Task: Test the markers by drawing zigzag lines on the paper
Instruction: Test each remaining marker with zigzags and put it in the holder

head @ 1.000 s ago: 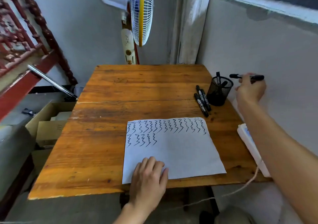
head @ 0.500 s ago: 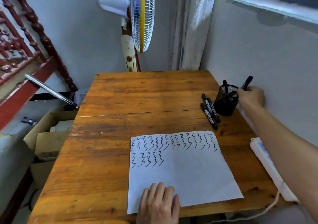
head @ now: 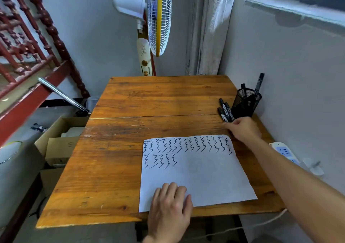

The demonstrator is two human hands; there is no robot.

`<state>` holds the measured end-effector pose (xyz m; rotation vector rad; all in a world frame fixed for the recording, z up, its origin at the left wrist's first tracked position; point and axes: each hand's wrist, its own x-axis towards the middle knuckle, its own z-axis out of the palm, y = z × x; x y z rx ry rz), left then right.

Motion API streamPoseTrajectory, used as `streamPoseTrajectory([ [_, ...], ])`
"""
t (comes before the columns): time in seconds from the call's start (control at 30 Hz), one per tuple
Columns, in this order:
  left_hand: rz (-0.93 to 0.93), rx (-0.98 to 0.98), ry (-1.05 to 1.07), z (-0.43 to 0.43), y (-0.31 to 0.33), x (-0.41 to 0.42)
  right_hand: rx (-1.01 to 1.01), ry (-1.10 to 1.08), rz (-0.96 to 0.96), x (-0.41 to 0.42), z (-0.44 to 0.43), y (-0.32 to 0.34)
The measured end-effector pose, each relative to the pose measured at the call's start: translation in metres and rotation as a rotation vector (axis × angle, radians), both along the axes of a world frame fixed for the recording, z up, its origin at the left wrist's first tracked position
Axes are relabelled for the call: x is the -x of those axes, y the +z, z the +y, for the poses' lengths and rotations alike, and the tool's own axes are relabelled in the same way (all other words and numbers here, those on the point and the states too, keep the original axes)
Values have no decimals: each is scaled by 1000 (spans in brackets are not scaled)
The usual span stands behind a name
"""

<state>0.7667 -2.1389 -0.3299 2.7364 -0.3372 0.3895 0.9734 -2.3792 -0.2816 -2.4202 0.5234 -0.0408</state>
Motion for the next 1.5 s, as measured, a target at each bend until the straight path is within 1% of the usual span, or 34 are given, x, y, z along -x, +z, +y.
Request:
streamPoseTrajectory([
  [0.03, 8, 3, 3, 0, 1, 1, 92, 32, 44, 3, 5, -5],
  [0.07, 17, 6, 7, 0, 2, 1, 155, 32, 43, 4, 8, -8],
  [0.1, 23, 8, 9, 0, 3, 2, 174, 11, 22, 5, 10, -10],
  [0.17, 29, 9, 9, 0, 4, 2, 138, -24, 9, 7, 8, -11],
  [0.23, 31, 8, 7, 0, 3, 1, 111, -24, 48, 8, 3, -12],
  [0.3, 37, 7, 10, 0, 3, 2, 135, -10, 64, 10, -2, -11],
  [0.37, 41, 6, 16, 0, 3, 2, 169, -11, 14, 19, -5, -5],
  [0.47, 34, 17, 11, 0, 6, 3, 164, 22, -155, 42, -7, 12],
  [0.57, 21, 82, 22, 0, 13, 6, 16, 119, -318, 74, -2, 40],
  [0.63, -12, 169, 48, 1, 21, 9, -113, 213, -364, 100, 4, 59],
  [0.73, -114, 273, 61, 2, 42, 18, -268, 395, -297, 143, 15, 86],
  [0.8, -171, 297, 41, 1, 57, 27, -362, 514, -241, 172, 22, 101],
  [0.87, -180, 306, 4, 1, 68, 39, -439, 586, -198, 195, 27, 109],
  [0.93, -195, 284, -48, 0, 71, 53, -539, 594, -173, 213, 32, 111],
  [1.0, -195, 294, -87, -2, 72, 70, -659, 544, -185, 227, 37, 111],
  [1.03, -175, 342, -98, -4, 73, 79, -705, 510, -206, 233, 39, 111],
  [1.13, -48, 608, -95, -9, 81, 104, -764, 441, -261, 249, 43, 109],
  [1.17, -9, 660, -96, -9, 84, 110, -777, 422, -274, 254, 45, 108],
  [1.2, 16, 672, -102, -9, 87, 116, -795, 399, -283, 259, 47, 107],
  [1.27, -12, 577, -123, -10, 90, 123, -877, 350, -287, 268, 52, 106],
  [1.37, -119, 410, -133, -12, 92, 132, -1006, 316, -225, 283, 61, 105],
  [1.43, -184, 347, -141, -12, 94, 137, -1004, 361, -180, 295, 68, 98],
  [1.5, -204, 319, -145, -11, 97, 143, -985, 392, -194, 305, 71, 91],
])
